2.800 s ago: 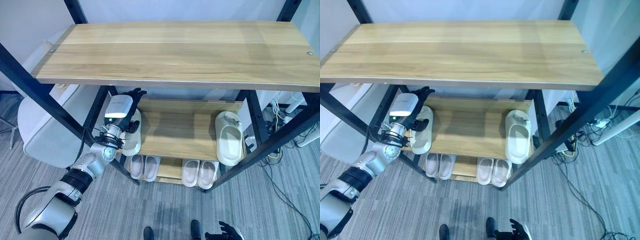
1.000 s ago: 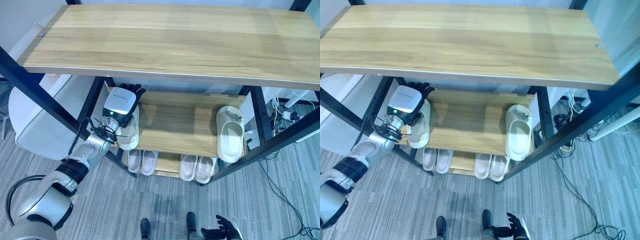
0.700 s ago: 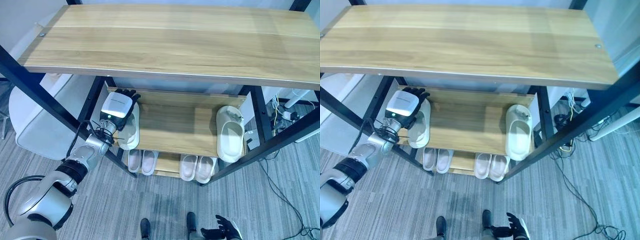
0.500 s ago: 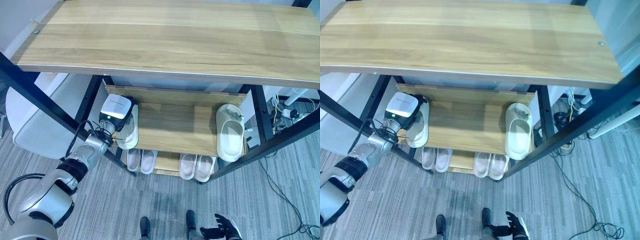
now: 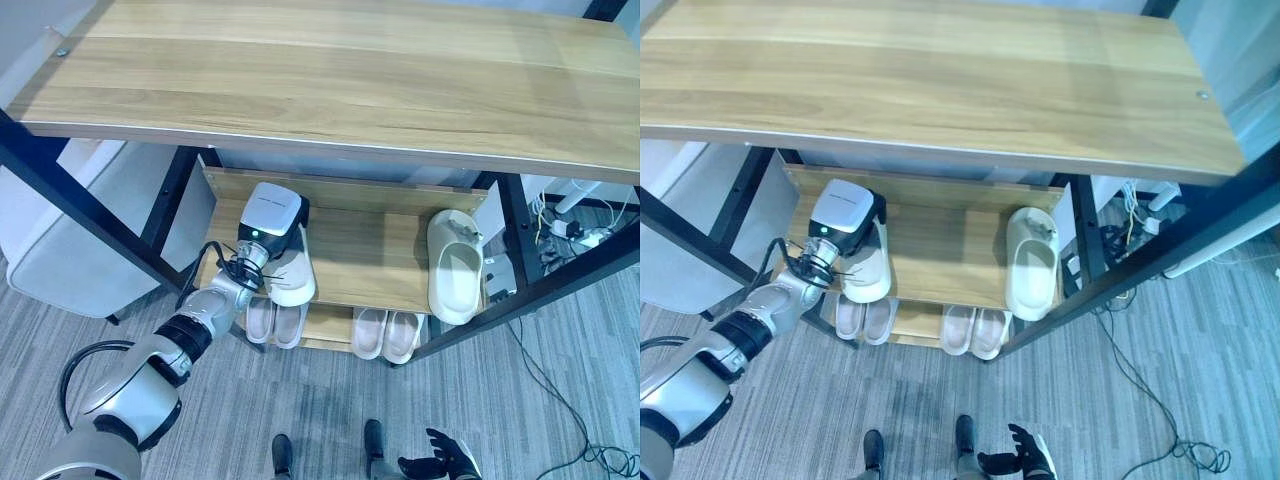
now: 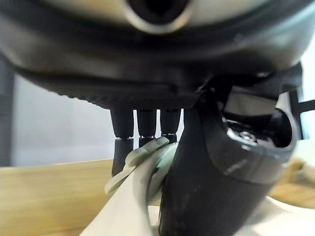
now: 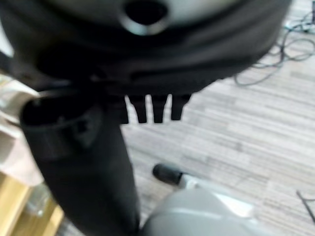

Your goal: Arrange the slippers neatly on the shoe rack.

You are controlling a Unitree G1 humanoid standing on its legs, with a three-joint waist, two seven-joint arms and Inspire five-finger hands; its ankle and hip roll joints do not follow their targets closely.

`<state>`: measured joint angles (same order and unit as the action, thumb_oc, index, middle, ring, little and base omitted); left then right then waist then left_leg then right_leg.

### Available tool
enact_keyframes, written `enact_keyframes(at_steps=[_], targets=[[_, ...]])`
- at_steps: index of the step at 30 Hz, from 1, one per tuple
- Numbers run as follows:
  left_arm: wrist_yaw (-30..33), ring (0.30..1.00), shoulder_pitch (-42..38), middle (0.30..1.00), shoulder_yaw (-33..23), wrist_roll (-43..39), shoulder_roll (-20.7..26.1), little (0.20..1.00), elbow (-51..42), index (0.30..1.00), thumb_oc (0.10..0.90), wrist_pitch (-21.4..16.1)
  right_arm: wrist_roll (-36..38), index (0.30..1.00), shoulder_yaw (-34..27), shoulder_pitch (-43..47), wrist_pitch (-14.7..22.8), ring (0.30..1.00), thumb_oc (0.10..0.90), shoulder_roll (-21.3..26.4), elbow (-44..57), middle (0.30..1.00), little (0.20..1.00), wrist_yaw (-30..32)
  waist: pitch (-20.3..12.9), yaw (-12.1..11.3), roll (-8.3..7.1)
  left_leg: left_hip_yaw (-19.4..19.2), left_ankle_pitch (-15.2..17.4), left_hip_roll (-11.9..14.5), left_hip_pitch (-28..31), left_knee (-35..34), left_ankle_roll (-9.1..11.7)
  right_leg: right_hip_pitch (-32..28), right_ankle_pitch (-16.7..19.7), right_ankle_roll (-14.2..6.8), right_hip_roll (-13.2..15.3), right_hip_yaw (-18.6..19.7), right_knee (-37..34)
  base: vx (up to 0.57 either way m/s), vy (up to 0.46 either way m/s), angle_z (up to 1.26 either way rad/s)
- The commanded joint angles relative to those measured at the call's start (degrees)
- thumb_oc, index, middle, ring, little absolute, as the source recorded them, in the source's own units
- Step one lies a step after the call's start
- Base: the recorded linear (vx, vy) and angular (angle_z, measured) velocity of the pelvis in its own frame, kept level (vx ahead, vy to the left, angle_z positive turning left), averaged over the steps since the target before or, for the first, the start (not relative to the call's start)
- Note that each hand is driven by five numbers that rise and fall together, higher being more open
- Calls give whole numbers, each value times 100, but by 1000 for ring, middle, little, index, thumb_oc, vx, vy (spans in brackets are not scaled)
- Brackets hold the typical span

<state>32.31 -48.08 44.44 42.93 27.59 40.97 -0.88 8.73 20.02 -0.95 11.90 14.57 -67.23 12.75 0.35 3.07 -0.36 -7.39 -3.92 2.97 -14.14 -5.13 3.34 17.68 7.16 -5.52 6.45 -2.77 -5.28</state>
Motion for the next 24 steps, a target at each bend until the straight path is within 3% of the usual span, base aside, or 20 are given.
enact_keyframes(at_steps=[1,6,17,18,24], targets=[[316,300,-1158,300,76,151,-563,300,122,300,400,-194,-154,900,-2,165,76,900,800,308,-83,900,900,220,258,115,100,106,234,-265,-270,13,-48,124,-171,-538,76,-37,47,0,0,0],[312,300,-1545,300,253,-12,-942,300,337,300,400,-204,-118,900,13,259,73,900,800,366,-123,900,900,280,351,227,119,21,210,-251,-389,13,-56,300,-119,-540,62,69,55,6,-6,-11],[305,300,-2344,300,551,-212,-1264,300,1339,300,400,-42,-173,900,163,404,130,900,800,394,-74,900,900,370,427,400,140,-127,194,-213,-602,13,-40,596,-9,-570,39,222,33,12,-1,-13],[350,900,-2442,900,510,-251,-1366,900,1664,900,800,84,-172,900,197,442,138,900,800,394,-58,900,900,380,428,419,162,-121,194,-221,-625,13,-37,636,-6,-568,40,224,30,7,12,-13],[464,900,-2693,900,393,-207,-1478,900,2367,900,800,434,-141,900,307,453,232,900,800,399,112,900,900,337,397,473,188,-117,208,-224,-630,13,-13,675,13,-568,41,217,28,1,2,-1]])
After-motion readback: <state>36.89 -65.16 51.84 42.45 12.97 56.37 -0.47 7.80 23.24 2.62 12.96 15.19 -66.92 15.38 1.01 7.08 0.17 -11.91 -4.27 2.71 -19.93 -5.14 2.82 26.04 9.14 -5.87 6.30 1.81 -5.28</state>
